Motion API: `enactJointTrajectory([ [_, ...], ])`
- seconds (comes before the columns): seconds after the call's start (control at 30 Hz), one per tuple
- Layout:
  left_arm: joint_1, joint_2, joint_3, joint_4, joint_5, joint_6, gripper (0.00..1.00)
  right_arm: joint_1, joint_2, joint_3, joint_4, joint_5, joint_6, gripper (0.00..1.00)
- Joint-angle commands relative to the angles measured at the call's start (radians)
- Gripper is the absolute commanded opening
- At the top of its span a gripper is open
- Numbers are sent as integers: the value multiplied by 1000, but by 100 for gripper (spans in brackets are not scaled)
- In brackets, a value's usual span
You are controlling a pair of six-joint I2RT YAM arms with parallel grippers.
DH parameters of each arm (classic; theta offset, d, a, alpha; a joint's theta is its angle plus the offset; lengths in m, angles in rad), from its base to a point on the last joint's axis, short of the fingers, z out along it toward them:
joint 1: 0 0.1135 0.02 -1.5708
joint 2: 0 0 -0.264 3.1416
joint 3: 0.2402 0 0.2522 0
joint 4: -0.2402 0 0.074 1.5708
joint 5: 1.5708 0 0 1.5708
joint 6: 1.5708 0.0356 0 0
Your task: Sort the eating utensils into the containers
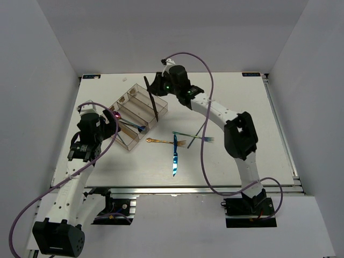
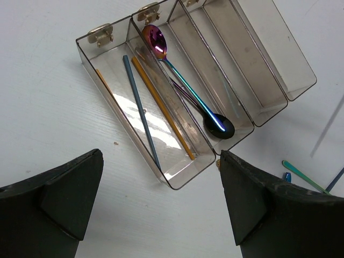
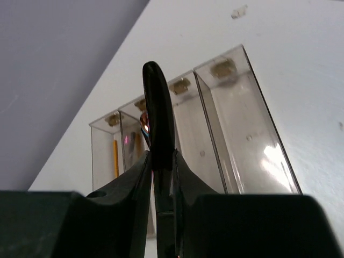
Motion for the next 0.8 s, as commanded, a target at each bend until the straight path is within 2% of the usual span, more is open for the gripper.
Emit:
enactJointTrajectory([
  [0.0, -4, -15, -3, 2, 8, 2, 98, 1, 99, 179, 167, -103, -6, 0],
  [0.03, -4, -12, -3, 2, 10, 2, 98, 1, 127, 272, 155, -103, -18, 0],
  [0.17, -4, -6, -3, 3, 25, 3, 98, 3, 252, 408, 159, -97, -59, 0],
  [0.4, -4, -4, -6, 9, 47, 3, 98, 23, 299, 362, 283, -146, -165, 0],
  [0.57, -4, -7, -8, 8, 51, 5, 98, 69, 314, 340, 274, -155, -300, 0],
  [0.77, -4, -10, -6, 6, 53, 6, 98, 89, 326, 287, 268, -127, -369, 0],
])
